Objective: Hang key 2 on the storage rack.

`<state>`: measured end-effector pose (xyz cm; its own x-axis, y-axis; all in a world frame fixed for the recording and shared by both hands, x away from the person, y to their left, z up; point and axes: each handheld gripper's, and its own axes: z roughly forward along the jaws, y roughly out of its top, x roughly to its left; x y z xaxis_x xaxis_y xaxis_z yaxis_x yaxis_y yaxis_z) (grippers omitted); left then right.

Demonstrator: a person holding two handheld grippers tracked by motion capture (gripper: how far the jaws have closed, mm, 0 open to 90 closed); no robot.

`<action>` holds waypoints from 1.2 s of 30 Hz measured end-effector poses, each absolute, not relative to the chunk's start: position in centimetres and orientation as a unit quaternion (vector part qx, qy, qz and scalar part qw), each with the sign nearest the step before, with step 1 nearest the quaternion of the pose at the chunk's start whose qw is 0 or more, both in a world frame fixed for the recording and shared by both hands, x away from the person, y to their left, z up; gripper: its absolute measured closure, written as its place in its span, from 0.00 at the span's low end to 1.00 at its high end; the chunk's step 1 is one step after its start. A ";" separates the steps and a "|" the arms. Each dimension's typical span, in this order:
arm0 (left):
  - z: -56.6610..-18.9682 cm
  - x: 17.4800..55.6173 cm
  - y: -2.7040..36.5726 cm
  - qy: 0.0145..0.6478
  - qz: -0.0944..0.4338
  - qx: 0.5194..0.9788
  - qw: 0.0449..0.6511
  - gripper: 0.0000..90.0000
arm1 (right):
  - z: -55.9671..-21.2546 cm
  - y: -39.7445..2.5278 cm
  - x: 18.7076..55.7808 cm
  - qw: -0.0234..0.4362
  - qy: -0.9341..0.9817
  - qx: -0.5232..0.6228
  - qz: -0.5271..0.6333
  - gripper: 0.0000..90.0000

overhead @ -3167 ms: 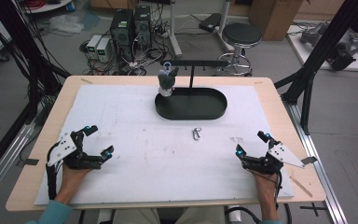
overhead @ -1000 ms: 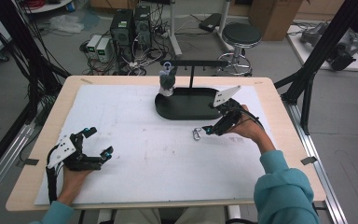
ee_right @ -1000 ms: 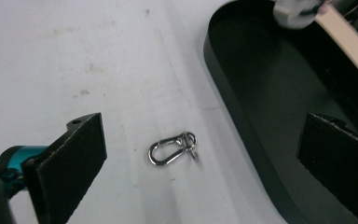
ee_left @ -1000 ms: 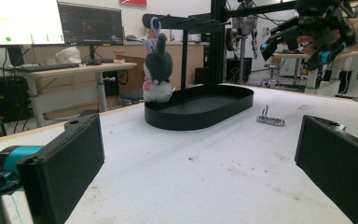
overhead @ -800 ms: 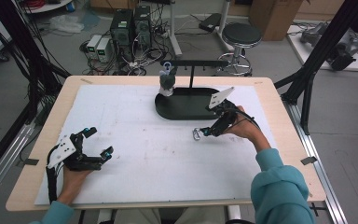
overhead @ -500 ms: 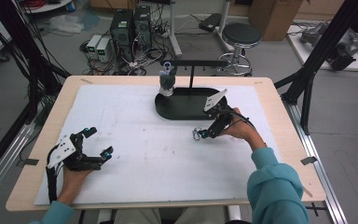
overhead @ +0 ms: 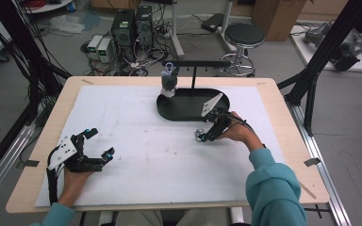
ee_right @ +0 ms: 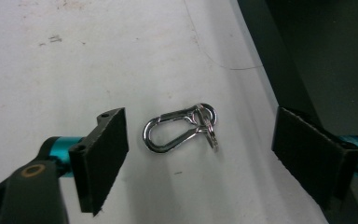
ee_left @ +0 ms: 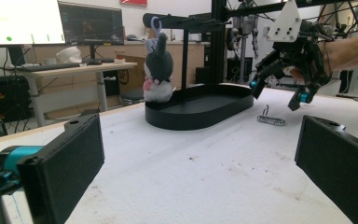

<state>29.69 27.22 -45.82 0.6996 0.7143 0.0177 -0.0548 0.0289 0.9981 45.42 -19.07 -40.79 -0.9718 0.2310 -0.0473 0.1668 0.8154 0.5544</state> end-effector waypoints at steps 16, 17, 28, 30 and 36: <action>-45.8 29.7 27.2 0.260 0.287 0.634 0.669 0.02 | -41.0 -19.3 45.9 0.039 0.957 0.095 0.269 0.49; -45.8 29.7 27.2 0.259 0.287 0.635 0.669 0.02 | -41.1 -19.3 46.0 0.041 0.958 0.092 0.269 0.51; -45.8 29.7 27.2 0.259 0.287 0.635 0.669 0.02 | -40.9 -19.2 45.9 0.049 0.961 0.072 0.263 0.69; -45.8 29.7 27.2 0.259 0.287 0.635 0.669 0.02 | -40.9 -19.1 45.8 0.051 0.962 0.066 0.261 0.71; -45.8 29.7 27.2 0.259 0.287 0.635 0.669 0.02 | -41.0 -18.9 45.9 0.054 0.963 0.058 0.258 0.77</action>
<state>29.69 27.21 -45.83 0.7012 0.7128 0.0178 -0.0546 0.0287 0.9981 45.88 -18.95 -41.00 -0.9874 0.1400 -0.0742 0.0843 0.8604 0.5026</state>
